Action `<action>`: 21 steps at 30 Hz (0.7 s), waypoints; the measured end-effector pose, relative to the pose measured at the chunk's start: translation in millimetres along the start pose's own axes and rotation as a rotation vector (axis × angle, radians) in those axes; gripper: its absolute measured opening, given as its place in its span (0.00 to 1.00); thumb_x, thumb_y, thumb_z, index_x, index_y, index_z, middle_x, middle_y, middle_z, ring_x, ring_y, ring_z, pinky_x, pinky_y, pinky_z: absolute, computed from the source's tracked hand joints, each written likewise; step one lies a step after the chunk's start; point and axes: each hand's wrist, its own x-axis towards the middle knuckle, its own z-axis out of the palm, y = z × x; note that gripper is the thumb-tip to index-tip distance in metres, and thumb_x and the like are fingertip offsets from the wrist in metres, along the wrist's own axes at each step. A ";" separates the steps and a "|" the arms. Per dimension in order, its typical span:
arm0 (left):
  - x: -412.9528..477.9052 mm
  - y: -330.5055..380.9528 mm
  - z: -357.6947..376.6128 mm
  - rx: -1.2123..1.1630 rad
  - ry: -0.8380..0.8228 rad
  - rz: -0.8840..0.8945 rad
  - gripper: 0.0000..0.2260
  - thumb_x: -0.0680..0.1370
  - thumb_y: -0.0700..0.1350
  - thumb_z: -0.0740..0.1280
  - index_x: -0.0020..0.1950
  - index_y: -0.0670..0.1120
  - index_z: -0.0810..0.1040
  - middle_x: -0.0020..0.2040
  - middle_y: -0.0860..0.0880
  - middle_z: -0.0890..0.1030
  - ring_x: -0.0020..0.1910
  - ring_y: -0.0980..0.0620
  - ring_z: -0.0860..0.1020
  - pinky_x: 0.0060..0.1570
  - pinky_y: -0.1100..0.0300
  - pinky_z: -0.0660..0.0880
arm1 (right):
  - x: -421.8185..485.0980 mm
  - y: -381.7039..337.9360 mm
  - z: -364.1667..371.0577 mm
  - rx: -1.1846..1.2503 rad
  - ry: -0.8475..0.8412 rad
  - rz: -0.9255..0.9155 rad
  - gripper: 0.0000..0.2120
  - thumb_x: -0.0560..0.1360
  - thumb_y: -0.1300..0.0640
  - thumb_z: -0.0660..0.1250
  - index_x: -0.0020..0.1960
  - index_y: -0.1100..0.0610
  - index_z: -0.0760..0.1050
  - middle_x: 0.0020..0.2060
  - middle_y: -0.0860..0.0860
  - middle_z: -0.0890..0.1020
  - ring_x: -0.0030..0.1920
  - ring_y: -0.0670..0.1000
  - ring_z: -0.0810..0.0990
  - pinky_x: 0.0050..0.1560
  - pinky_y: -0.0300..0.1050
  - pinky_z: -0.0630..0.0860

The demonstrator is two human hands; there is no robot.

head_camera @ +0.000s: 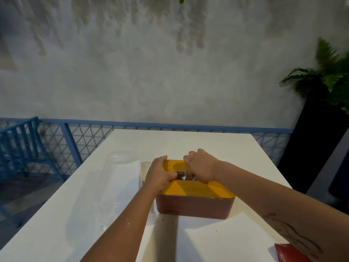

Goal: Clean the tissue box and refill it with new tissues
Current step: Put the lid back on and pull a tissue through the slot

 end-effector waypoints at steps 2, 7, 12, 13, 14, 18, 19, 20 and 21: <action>0.1 -0.5 0.7 0.013 0.005 0.000 0.35 0.71 0.48 0.72 0.73 0.50 0.60 0.72 0.48 0.64 0.66 0.45 0.69 0.61 0.52 0.70 | 1.8 0.6 2.3 -0.041 -0.006 -0.059 0.16 0.77 0.46 0.63 0.60 0.53 0.75 0.56 0.52 0.75 0.53 0.52 0.70 0.49 0.41 0.65; -0.6 -0.2 1.5 0.021 0.012 -0.001 0.34 0.71 0.49 0.72 0.73 0.51 0.59 0.72 0.48 0.64 0.66 0.45 0.69 0.60 0.53 0.70 | 4.9 4.2 4.1 -0.096 -0.002 -0.202 0.09 0.77 0.50 0.65 0.53 0.48 0.81 0.53 0.50 0.75 0.54 0.51 0.71 0.49 0.40 0.65; -1.7 1.6 0.7 0.025 0.007 0.002 0.34 0.71 0.48 0.72 0.73 0.50 0.59 0.72 0.48 0.64 0.67 0.45 0.68 0.61 0.53 0.70 | 4.7 5.4 6.8 -0.012 -0.010 -0.189 0.09 0.77 0.52 0.65 0.54 0.51 0.81 0.55 0.52 0.75 0.53 0.52 0.72 0.49 0.39 0.67; -1.9 2.3 0.5 0.026 0.006 0.002 0.34 0.71 0.48 0.72 0.73 0.50 0.59 0.72 0.48 0.64 0.67 0.45 0.68 0.61 0.52 0.70 | 4.6 5.3 6.7 0.009 -0.012 -0.178 0.09 0.77 0.52 0.65 0.53 0.51 0.81 0.55 0.52 0.75 0.53 0.52 0.72 0.50 0.40 0.70; -2.4 2.8 0.7 0.028 0.005 0.000 0.34 0.72 0.48 0.72 0.73 0.50 0.59 0.72 0.48 0.64 0.67 0.45 0.68 0.61 0.52 0.70 | 4.2 5.6 7.5 0.027 -0.015 -0.171 0.09 0.76 0.52 0.65 0.53 0.51 0.81 0.54 0.52 0.75 0.52 0.52 0.72 0.52 0.42 0.72; -2.5 3.3 0.2 0.028 0.006 -0.006 0.34 0.72 0.48 0.72 0.73 0.50 0.59 0.72 0.48 0.64 0.67 0.45 0.68 0.62 0.52 0.69 | 4.5 5.6 8.2 0.021 -0.015 -0.171 0.09 0.76 0.53 0.65 0.53 0.52 0.80 0.53 0.52 0.75 0.51 0.52 0.73 0.51 0.42 0.73; -2.3 3.0 0.2 0.028 0.005 -0.007 0.34 0.72 0.48 0.72 0.73 0.49 0.60 0.72 0.48 0.64 0.67 0.45 0.68 0.62 0.52 0.69 | 4.7 5.6 8.3 0.024 -0.013 -0.169 0.08 0.76 0.53 0.65 0.53 0.52 0.80 0.53 0.52 0.75 0.51 0.52 0.73 0.50 0.42 0.74; -2.2 3.2 0.3 0.029 0.005 -0.006 0.34 0.71 0.48 0.72 0.73 0.49 0.60 0.72 0.48 0.64 0.67 0.45 0.68 0.62 0.52 0.69 | 5.1 5.5 8.4 0.024 -0.016 -0.168 0.08 0.76 0.53 0.65 0.53 0.53 0.80 0.53 0.53 0.75 0.50 0.52 0.73 0.50 0.43 0.74; -2.0 3.0 0.2 0.029 0.005 -0.006 0.34 0.71 0.48 0.72 0.73 0.49 0.60 0.72 0.48 0.64 0.67 0.45 0.68 0.62 0.53 0.69 | 5.4 5.2 8.4 0.020 -0.017 -0.168 0.08 0.76 0.53 0.65 0.53 0.53 0.79 0.52 0.53 0.75 0.50 0.52 0.74 0.51 0.44 0.75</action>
